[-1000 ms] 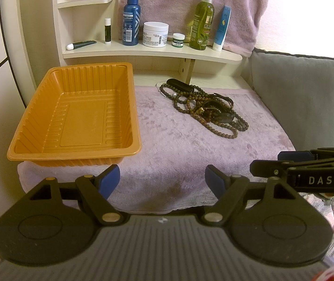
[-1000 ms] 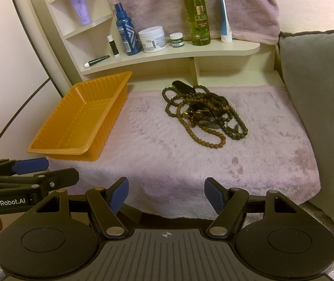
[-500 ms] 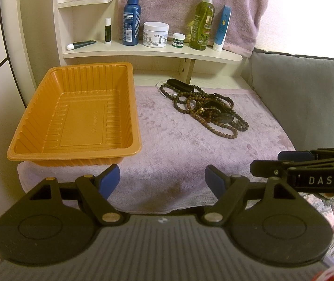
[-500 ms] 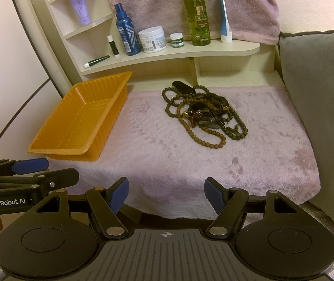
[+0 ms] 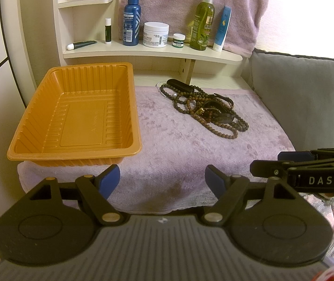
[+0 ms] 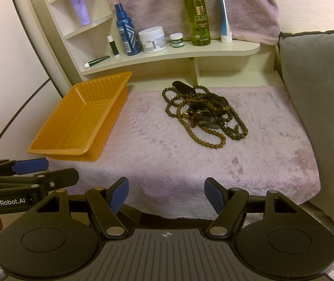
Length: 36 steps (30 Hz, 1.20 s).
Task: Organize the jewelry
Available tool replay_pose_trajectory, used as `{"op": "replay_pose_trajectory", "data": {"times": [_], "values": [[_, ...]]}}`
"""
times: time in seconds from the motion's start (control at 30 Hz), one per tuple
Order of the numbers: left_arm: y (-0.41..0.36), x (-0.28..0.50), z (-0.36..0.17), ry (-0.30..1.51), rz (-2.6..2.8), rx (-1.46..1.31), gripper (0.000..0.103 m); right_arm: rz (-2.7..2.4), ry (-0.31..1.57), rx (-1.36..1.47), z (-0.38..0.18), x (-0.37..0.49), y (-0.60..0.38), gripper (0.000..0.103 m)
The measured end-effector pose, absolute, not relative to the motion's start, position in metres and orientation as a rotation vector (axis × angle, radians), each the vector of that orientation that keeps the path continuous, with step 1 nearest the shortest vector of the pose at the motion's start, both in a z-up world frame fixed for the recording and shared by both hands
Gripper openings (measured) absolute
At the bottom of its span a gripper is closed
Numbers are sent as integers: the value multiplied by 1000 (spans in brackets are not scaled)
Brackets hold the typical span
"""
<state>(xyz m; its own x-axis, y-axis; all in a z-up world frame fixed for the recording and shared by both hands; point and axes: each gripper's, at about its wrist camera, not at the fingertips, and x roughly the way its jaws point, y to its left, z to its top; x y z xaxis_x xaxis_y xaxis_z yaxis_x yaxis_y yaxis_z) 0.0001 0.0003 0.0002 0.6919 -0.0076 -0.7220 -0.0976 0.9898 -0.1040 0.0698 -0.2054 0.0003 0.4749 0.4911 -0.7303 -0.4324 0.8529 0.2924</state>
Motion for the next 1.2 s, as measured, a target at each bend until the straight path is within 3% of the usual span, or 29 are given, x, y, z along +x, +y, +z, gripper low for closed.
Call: {"op": "replay_pose_trajectory", "data": {"times": [1.2], "values": [[6, 1, 2, 803, 53, -150, 78, 556, 910, 82, -1, 72, -207, 71]]}}
